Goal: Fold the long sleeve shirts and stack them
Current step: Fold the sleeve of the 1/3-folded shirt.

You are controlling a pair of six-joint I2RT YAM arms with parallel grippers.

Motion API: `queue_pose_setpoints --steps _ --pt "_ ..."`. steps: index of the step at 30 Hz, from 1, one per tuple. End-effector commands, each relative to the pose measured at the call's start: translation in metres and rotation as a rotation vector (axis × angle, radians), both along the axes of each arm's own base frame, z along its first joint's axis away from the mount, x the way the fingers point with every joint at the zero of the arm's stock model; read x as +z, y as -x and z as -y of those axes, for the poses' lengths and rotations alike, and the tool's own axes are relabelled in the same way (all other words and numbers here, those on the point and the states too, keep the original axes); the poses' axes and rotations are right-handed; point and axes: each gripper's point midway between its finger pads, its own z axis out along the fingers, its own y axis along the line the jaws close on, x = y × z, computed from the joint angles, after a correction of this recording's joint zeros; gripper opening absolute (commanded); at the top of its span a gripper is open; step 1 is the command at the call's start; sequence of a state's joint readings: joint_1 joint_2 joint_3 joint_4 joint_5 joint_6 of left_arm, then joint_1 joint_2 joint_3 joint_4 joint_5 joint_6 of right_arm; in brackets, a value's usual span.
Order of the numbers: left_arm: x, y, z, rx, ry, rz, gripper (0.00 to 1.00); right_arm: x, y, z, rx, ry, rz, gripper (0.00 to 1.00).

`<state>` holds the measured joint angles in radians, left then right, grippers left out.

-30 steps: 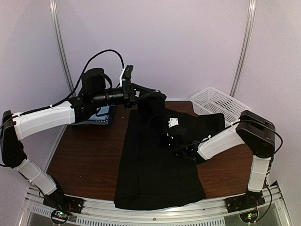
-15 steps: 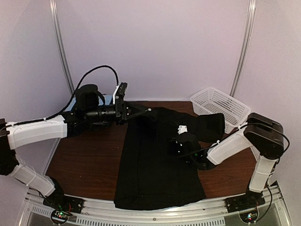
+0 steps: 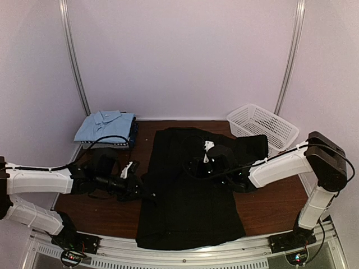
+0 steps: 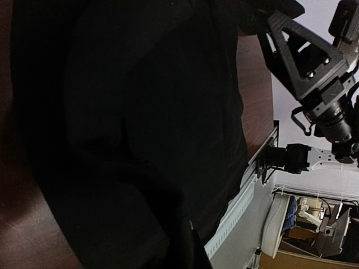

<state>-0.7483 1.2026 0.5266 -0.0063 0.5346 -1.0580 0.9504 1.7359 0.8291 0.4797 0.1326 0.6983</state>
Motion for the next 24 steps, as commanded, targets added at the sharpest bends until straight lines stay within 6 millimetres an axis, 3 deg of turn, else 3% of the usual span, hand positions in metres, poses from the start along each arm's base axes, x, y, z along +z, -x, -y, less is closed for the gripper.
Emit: queue_pose_setpoints --steps 1,5,11,13,18,24 --pt "0.0 0.016 0.002 -0.051 -0.005 -0.017 0.0 0.005 -0.002 -0.011 0.064 0.04 -0.052 0.53" --pt "0.002 0.027 0.006 -0.077 0.0 -0.045 0.0 0.006 -0.009 -0.007 0.052 0.065 -0.098 0.52" --pt "0.033 0.028 0.016 -0.084 0.101 -0.065 0.0 0.0 0.001 0.001 0.111 0.007 -0.18 0.49" --pt "0.058 0.026 0.024 -0.084 0.206 -0.045 0.0 0.0 0.005 0.003 0.136 -0.028 -0.21 0.5" --pt "0.096 0.018 0.038 -0.092 0.312 -0.034 0.0 0.004 0.012 0.006 0.161 -0.171 -0.274 0.59" --pt "0.11 0.018 0.043 -0.093 0.368 -0.061 0.0 0.004 0.019 0.004 0.174 -0.333 -0.338 0.74"
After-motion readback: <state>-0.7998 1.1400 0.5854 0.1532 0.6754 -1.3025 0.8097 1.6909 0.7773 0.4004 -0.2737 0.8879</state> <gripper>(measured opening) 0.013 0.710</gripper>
